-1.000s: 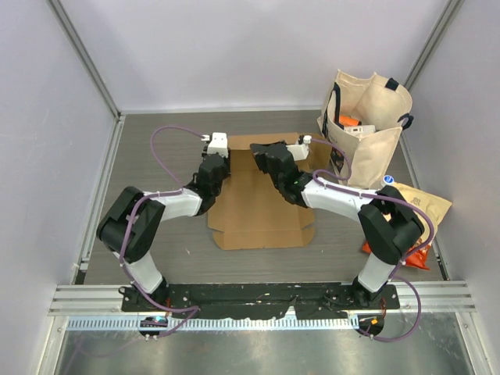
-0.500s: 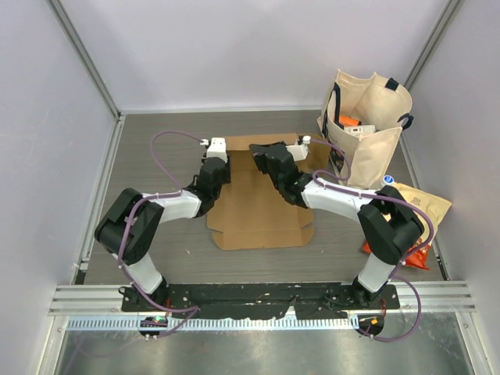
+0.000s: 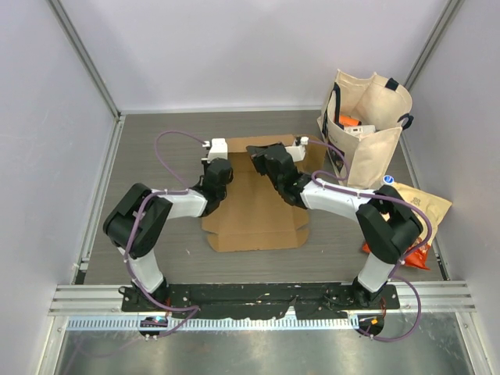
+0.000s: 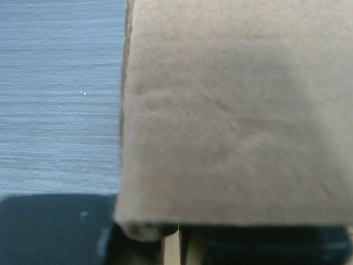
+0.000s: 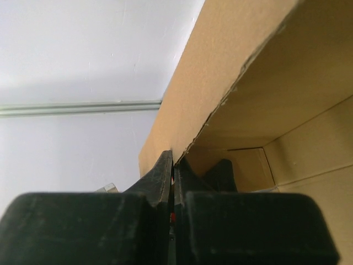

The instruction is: Fold the paper box

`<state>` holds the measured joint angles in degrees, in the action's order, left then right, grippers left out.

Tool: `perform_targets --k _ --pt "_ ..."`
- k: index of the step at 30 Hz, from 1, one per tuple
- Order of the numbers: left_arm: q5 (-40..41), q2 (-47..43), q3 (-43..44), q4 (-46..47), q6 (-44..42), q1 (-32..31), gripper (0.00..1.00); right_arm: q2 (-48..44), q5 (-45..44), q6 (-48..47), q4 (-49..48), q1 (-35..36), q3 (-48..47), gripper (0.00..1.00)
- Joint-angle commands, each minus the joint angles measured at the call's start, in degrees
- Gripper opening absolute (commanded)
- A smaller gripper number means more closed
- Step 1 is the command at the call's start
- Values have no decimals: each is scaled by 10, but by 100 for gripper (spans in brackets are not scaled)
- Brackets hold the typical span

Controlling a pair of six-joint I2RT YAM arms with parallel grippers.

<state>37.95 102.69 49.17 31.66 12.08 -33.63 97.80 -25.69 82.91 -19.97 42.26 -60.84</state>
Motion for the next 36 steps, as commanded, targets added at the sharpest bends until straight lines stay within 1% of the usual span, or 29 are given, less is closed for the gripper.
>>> perform_targets --k 1,2,4,6,7,8,10,11,12,13,14,15,16,17,18,19,20,21,22,23,24,25,26,27,30,32,36 --pt "22 -51 -35 -19 6 1 39 17 19 -14 -2 6 -1 1" --pt "13 -59 -40 -24 26 1 48 20 20 -17 -5 7 -1 1" --pt "-20 -90 -61 -43 51 1 62 21 22 -24 -15 7 -1 1" --pt "-52 -122 -77 -62 85 2 65 22 25 -37 -16 7 -3 1" --pt "-79 -139 -94 -83 95 2 72 24 27 -41 -20 6 -3 2" --pt "-89 -182 -105 -98 114 3 73 24 28 -43 -22 7 -4 2" --pt "-109 -228 -138 -125 144 4 74 24 28 -47 -25 6 -2 4" --pt "-127 -276 -146 -145 156 14 75 25 28 -48 -25 6 -2 6" --pt "-131 -304 -151 -170 169 21 75 25 28 -53 -26 6 -3 8" --pt "-146 -330 -156 -217 195 31 75 25 29 -55 -28 6 -4 10" --pt "-174 -354 -157 -236 204 57 75 25 30 -57 -30 5 -3 11" --pt "-189 -408 -159 -254 214 68 75 25 30 -59 -31 5 -4 12" --pt "-198 -432 -157 -287 230 81 77 27 29 -61 -37 5 -3 13" --pt "-219 -455 -156 -301 239 107 78 27 33 -62 -39 5 -2 13" --pt "-232 -485 -150 -312 247 122 81 32 37 -61 -42 5 -4 13" --pt "-241 -497 -146 -329 274 150 87 34 40 -61 -49 5 -6 13" --pt "-256 -501 -142 -332 287 166 90 35 47 -62 -53 5 -6 13" --pt "-310 -494 -129 -332 297 182 93 40 50 -63 -57 5 -9 13" --pt "-341 -481 -119 -329 308 198 95 43 53 -62 -63 5 -10 13" --pt "-367 -467 -108 -331 326 227 95 44 59 -61 -67 6 -11 13" --pt "-414 -451 -87 -331 334 239 95 47 61 -60 -71 7 -16 13" --pt "-426 -429 -79 -326 337 254 93 53 62 -59 -75 10 -21 13" --pt "-431 -421 -73 -321 342 259 93 56 64 -57 -76 12 -27 13" --pt "-434 -419 -72 -295 344 262 93 60 64 -57 -75 19 -43 13" --pt "-413 -420 -86 -236 360 264 92 79 64 -54 -66 32 -72 12" --pt "-400 -403 -80 -232 366 270 91 88 64 -47 -65 34 -78 12" --pt "-418 -365 -58 -211 373 279 88 93 65 -49 -64 35 -77 12"
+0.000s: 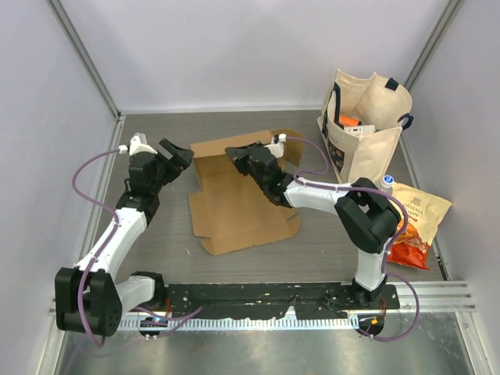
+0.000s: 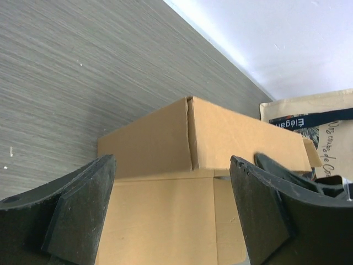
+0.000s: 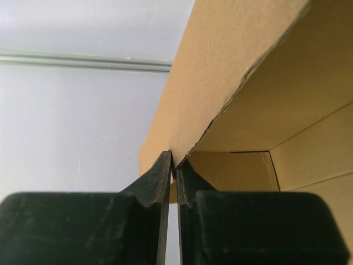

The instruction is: Fold the paper box

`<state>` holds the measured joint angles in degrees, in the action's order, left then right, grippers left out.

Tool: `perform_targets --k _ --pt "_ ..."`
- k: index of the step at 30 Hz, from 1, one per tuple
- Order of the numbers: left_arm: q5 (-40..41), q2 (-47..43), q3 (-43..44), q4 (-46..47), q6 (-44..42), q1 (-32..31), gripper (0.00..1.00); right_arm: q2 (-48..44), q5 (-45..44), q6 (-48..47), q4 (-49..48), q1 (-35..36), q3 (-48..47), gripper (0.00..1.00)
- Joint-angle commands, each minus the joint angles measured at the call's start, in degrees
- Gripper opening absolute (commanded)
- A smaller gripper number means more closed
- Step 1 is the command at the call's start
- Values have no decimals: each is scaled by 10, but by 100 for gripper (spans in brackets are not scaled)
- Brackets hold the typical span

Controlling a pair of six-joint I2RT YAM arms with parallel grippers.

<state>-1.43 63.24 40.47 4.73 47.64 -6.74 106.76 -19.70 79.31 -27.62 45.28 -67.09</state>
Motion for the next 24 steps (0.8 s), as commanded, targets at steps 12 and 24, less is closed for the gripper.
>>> perform_targets --k 12,24 --pt "-46 54 49 46 -51 10 81 -87 69 -209 -59 -32 73 66" --pt "71 -62 -43 2 -147 -82 75 -234 324 -491 60 -201 140 76"
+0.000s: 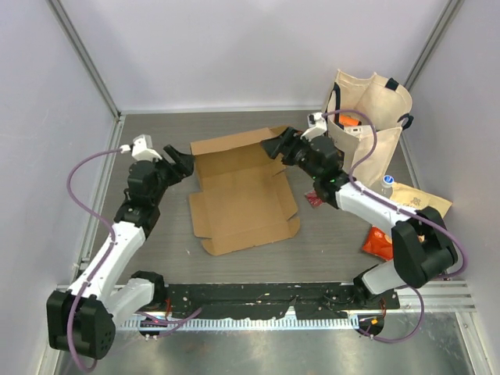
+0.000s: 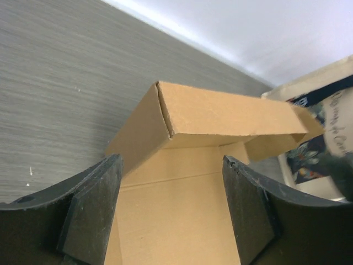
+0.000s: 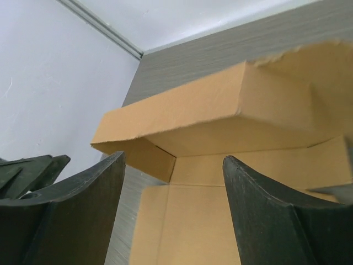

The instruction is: Fold the paper box

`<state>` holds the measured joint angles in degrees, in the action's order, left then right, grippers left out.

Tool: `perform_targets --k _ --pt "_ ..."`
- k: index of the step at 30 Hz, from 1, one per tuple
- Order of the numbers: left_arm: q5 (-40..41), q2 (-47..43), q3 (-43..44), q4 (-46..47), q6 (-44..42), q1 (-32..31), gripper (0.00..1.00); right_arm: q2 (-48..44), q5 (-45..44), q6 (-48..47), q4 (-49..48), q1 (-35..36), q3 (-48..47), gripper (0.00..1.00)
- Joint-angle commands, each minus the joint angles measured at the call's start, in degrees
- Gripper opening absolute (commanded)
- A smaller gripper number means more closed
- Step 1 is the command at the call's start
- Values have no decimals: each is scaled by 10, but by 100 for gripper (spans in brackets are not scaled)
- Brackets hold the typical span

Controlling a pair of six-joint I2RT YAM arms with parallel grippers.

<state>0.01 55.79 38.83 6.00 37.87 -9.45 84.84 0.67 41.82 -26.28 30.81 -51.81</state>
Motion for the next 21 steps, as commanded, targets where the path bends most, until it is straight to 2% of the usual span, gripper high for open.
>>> perform_targets --k 1,3,4,6,7,11,13,18,21 --pt "98 25 -30 -10 -59 -73 73 -15 118 -140 72 -63 -24 75" --pt "153 41 -24 -11 -92 -134 64 -18 90 -224 130 -68 -49 75" --pt "214 63 -15 -11 -103 -154 60 -17 83 -244 142 -67 -60 75" --pt "258 93 1 -18 -122 -189 56 -12 60 -277 177 -67 -72 74" --pt "268 107 17 -23 -121 -193 56 -10 43 -279 178 -69 -72 74" --pt "296 164 24 -6 -113 -194 66 -1 42 -284 171 -72 -65 73" --pt "304 174 16 15 -117 -194 67 0 33 -280 169 -71 -57 72" --pt "300 187 0 59 -123 -193 61 0 50 -273 152 -76 -57 72" --pt "315 210 5 67 -135 -193 66 5 45 -250 166 -80 -78 72"
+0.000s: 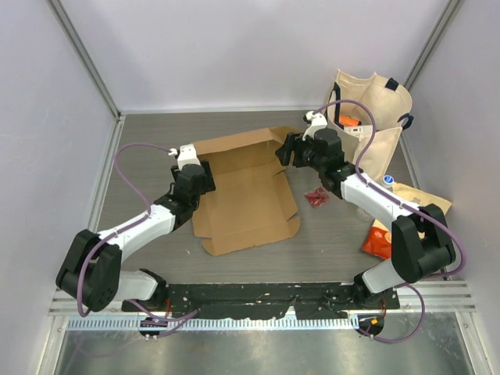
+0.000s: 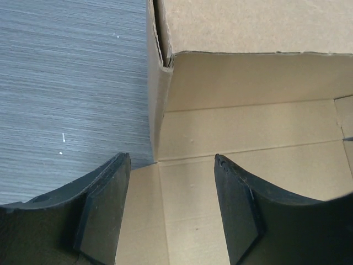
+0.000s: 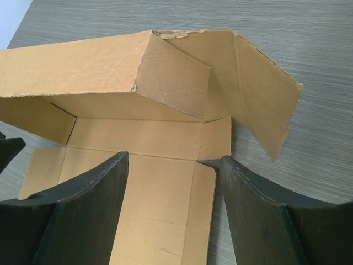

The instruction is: Fold the paper box

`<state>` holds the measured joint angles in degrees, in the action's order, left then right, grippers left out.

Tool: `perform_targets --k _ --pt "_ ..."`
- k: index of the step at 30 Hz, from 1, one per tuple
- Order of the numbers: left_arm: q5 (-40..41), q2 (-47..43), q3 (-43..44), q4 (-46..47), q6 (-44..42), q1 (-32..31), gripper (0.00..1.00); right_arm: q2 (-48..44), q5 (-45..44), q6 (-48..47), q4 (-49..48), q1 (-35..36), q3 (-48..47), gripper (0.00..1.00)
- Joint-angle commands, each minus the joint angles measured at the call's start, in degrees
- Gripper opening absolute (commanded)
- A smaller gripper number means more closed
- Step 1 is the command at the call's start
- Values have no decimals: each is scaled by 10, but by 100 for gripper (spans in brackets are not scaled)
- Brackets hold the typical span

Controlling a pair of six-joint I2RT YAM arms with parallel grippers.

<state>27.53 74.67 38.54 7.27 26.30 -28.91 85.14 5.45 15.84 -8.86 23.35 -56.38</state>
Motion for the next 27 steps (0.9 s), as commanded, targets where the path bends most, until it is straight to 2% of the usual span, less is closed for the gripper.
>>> perform_targets --k 1,6,14,20,23,27 --pt "45 26 9 59 -22 3 67 4 -1 27 1 -6 -46 73" --pt "53 43 7 88 -35 5 60 20 5 77 16 -5 -87 73" --pt "61 72 9 151 -64 5 52 112 22 136 59 -4 -186 67" --pt "69 82 1 183 -78 5 40 126 23 233 14 13 -177 60" --pt "68 84 -2 193 -78 6 33 138 36 298 -18 15 -174 51" --pt "67 83 -8 202 -76 5 25 134 32 381 -88 15 -134 31"
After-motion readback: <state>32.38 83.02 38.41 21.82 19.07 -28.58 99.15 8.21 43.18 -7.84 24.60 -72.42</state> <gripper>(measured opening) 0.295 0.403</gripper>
